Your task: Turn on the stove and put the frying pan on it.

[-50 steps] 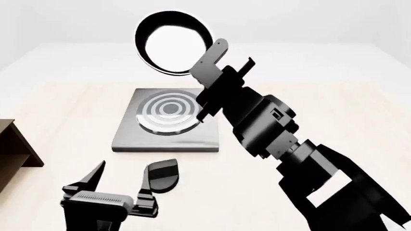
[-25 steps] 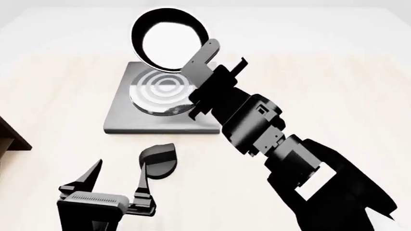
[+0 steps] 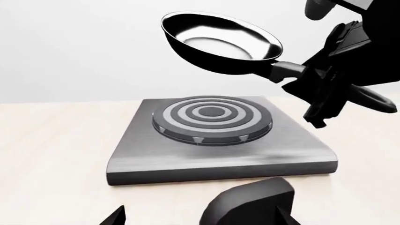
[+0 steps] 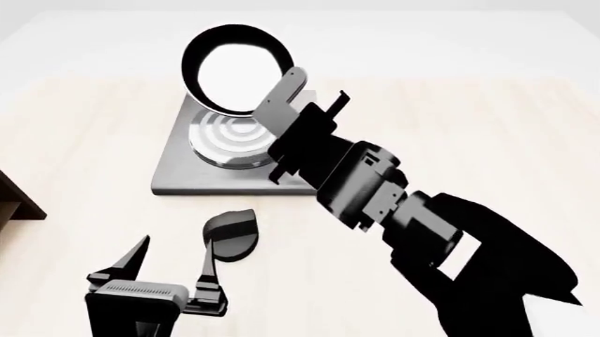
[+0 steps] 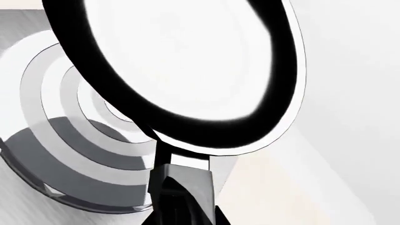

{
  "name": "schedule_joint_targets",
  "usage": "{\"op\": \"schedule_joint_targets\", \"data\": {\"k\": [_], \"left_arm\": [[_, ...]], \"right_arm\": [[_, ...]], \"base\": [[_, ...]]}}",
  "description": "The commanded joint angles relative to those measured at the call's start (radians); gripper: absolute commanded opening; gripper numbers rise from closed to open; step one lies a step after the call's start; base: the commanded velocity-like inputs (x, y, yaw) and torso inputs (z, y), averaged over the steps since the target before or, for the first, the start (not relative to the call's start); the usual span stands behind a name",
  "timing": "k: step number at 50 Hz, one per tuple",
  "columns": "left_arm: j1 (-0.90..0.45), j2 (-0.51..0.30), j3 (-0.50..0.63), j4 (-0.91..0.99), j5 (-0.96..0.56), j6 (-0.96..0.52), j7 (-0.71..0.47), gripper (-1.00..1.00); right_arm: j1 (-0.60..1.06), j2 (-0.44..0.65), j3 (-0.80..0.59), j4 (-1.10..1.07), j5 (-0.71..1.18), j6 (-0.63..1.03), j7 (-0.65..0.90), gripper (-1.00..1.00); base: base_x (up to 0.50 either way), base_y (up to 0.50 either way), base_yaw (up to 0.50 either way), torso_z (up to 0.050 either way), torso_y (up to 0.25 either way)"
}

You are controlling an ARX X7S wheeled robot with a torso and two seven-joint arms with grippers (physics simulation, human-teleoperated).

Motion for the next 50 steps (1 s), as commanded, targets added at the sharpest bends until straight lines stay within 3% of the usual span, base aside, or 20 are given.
{"op": "schedule_joint_targets", "data": {"k": [1,10,50], "left_arm": [[0.001,-0.002,-0.001,-0.006,-0.001,0.003,-0.004,1.00],[0.002,-0.003,0.000,-0.010,0.000,0.005,-0.007,1.00],[0.003,-0.011,-0.008,-0.022,-0.014,0.022,-0.014,1.00]], "right_arm": [[0.064,-0.005,-0.178,0.028,0.094,-0.065,0.078,-1.00],[0.061,-0.006,-0.250,0.037,0.134,-0.082,0.095,-1.00],[-0.015,-0.006,-0.251,0.007,0.001,-0.045,0.079,-1.00]], "base": [[0.00,0.00,0.00,0.000,0.000],[0.00,0.00,0.00,0.000,0.002],[0.00,0.00,0.00,0.000,0.002]]}}
